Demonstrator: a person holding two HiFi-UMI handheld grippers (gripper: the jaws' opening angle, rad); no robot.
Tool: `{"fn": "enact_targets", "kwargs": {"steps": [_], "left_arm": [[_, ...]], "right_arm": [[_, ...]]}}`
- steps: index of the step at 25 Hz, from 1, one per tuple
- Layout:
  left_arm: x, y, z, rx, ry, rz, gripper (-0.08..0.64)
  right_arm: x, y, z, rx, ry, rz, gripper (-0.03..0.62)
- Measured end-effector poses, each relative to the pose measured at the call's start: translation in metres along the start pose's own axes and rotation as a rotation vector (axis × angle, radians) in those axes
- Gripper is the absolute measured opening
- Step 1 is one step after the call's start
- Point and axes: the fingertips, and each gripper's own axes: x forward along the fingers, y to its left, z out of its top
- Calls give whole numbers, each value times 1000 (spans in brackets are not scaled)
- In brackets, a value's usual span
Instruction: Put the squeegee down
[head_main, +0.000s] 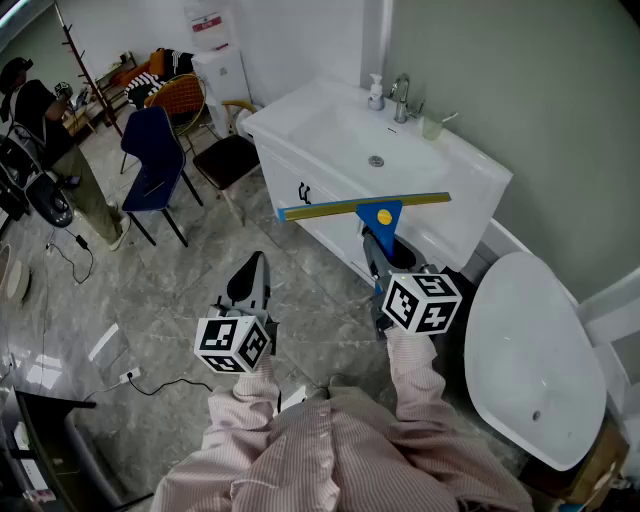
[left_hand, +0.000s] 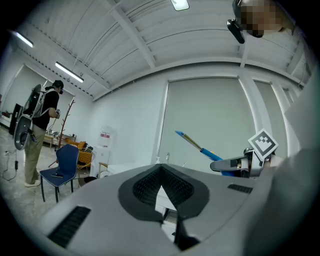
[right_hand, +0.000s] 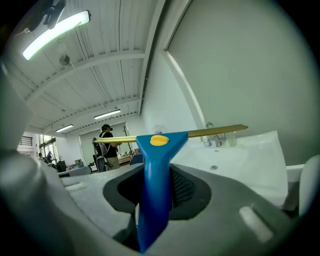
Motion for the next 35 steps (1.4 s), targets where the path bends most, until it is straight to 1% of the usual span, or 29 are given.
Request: {"fn": "enact_targets", "kwargs": {"steps": [14, 18, 24, 28, 35], "left_arm": [[31, -11, 0, 3, -14, 19, 2], [38, -6, -2, -3, -9, 43, 2], [50, 9, -4, -10, 5, 77, 2], [58, 28, -6, -19, 14, 97, 2], [106, 73, -10, -27, 22, 80, 2]], "right_arm": [[23, -32, 9, 9, 20, 13, 115], [36, -38, 8, 32, 37, 27, 115], [62, -39, 10, 35, 51, 57, 115], [85, -35, 5, 43, 70, 71, 115], [147, -43, 5, 60, 68, 66, 115]]}}
